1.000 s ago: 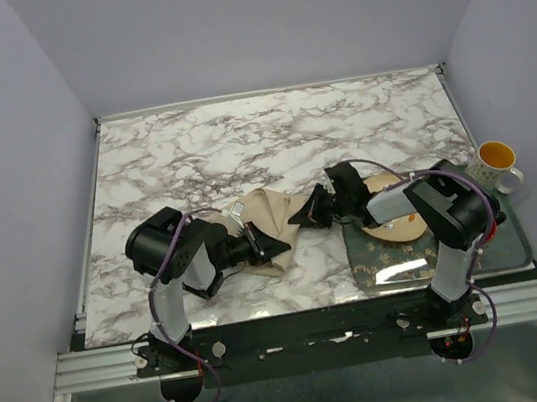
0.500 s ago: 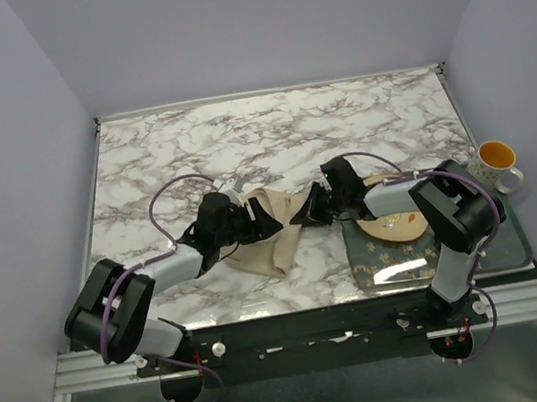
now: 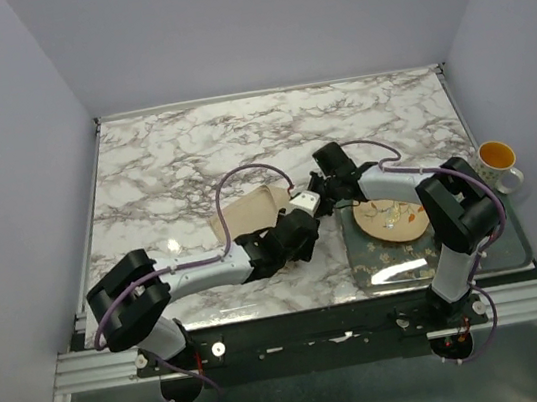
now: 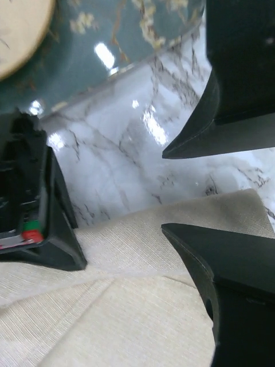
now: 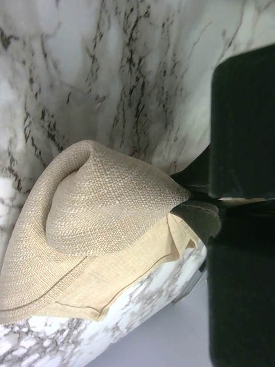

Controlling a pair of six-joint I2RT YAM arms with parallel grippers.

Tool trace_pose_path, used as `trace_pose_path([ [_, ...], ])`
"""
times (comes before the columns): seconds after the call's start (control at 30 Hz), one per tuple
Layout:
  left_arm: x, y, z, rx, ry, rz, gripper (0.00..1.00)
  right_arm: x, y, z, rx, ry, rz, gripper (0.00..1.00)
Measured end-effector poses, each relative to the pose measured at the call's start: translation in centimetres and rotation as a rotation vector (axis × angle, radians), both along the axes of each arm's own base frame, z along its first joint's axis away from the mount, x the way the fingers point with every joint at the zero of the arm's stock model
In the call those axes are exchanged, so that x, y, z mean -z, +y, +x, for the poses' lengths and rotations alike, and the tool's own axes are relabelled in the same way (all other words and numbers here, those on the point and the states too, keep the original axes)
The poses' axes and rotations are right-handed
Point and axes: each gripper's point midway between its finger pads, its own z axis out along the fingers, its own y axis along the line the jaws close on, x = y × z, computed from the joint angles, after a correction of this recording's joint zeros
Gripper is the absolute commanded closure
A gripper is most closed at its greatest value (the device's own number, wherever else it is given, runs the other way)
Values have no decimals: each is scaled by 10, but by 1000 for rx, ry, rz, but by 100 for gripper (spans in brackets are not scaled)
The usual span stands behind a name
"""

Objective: Fold the napkin, place the utensils inside, and roll it up
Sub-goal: Roll the napkin with the utensil

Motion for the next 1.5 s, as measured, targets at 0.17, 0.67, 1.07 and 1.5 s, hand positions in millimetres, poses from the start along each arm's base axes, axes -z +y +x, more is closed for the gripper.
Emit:
trace_pose_path([
  [0.17,17,7,3,-37,-92,193,38,3,-5,-7,35,74,-31,99],
  [0.67,39,13,11,-68,-195,431,47,7,-10,-17,103,178,-47,99],
  [1.07,44,15,13,-77,-195,460,91,6,-9,-16,116,197,-57,99],
  [1.5,38,22,16,-129,-75,307,100,1,-7,-12,62,156,-67,78],
])
